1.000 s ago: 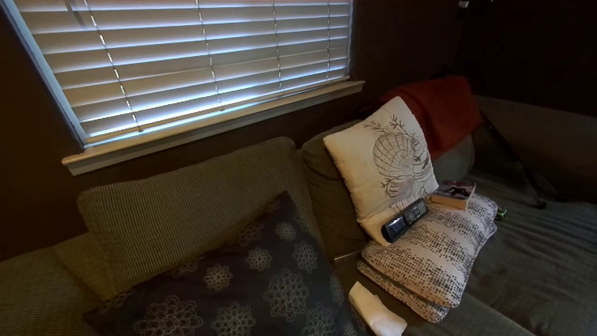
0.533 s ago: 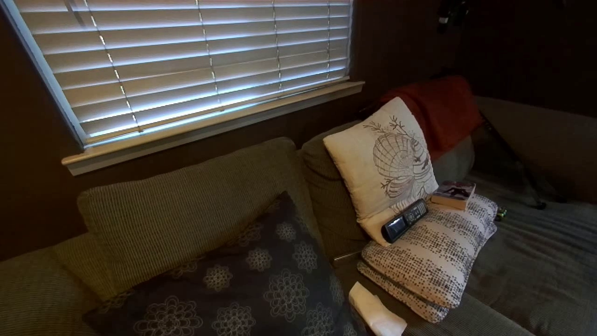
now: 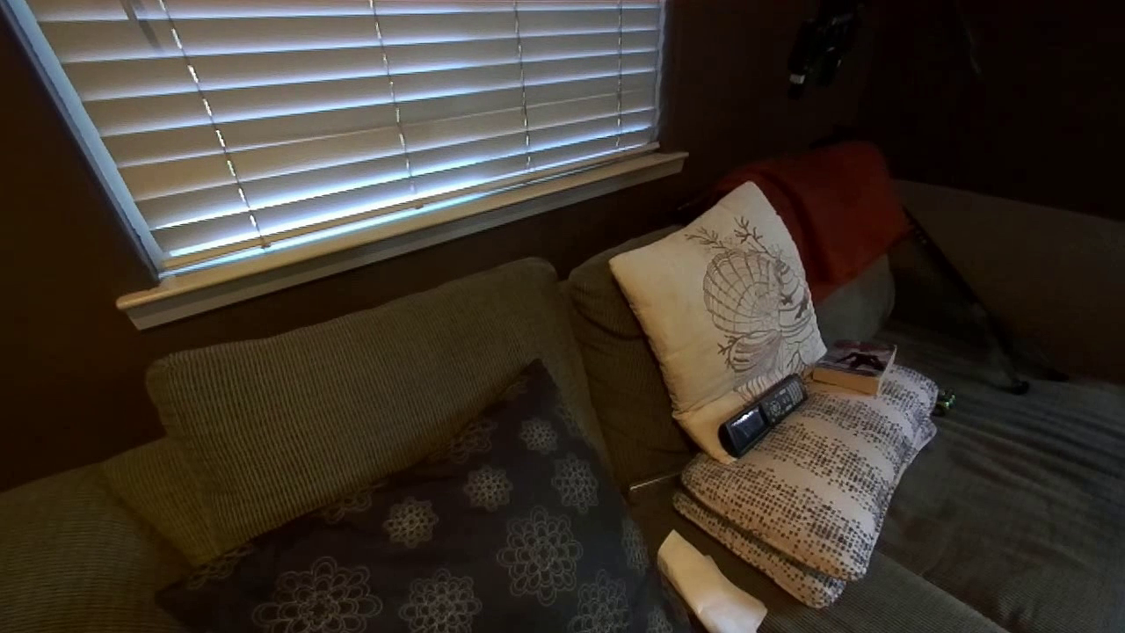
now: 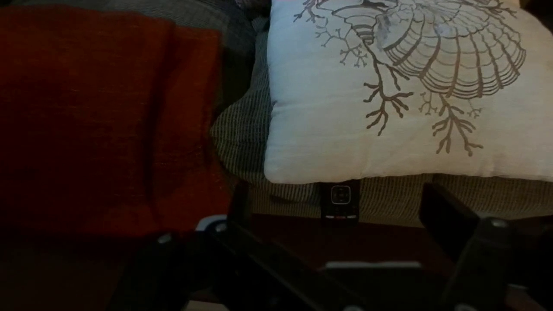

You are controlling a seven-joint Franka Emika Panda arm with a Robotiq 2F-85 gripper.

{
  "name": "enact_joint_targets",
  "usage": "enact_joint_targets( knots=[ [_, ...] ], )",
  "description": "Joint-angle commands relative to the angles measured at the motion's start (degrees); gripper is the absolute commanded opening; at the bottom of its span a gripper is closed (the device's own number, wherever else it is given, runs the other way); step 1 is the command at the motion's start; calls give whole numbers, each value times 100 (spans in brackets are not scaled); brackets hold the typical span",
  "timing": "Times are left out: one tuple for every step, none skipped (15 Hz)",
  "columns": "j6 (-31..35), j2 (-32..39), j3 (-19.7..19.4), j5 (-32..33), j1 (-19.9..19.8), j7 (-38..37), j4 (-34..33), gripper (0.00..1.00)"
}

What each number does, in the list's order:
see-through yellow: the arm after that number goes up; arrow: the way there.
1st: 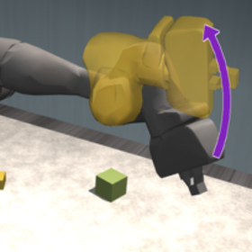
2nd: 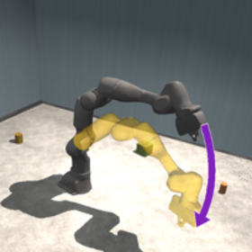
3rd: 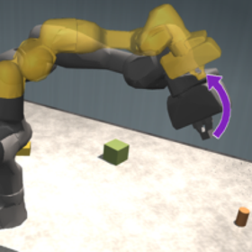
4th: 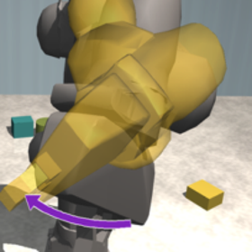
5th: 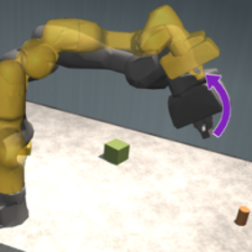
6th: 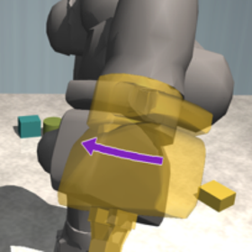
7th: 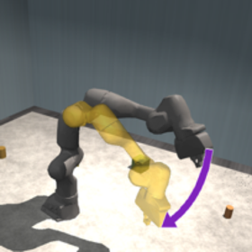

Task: Remove the black remote control from the backrest and place it on the pillow.

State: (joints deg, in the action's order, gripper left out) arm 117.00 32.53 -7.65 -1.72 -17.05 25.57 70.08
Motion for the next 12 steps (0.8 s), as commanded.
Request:
enact_joint_targets(
  knots=[
    [-321, 589, 236, -214, -193, -177, -862, 100],
    [-32, 245, 81, -37, -58, -57, -264, 100],
    [-66, 344, 114, -60, -79, -102, -380, 100],
    [-84, 411, 129, -72, -87, -126, -466, 100],
    [-91, 450, 133, -81, -89, -136, -521, 100],
    [-99, 468, 137, -84, -92, -142, -557, 100],
    [-115, 473, 140, -86, -95, -146, -583, 100],
    [-93, 519, 137, -63, -87, -126, -609, 100],
    [93, 618, 103, 10, -43, -180, -623, 100],
    [132, 688, 135, -13, -53, -128, -660, 100],
    [320, 800, 152, -18, -46, -84, -703, 100],
    [464, 883, 163, -10, -34, -35, -723, 100]
  ],
)
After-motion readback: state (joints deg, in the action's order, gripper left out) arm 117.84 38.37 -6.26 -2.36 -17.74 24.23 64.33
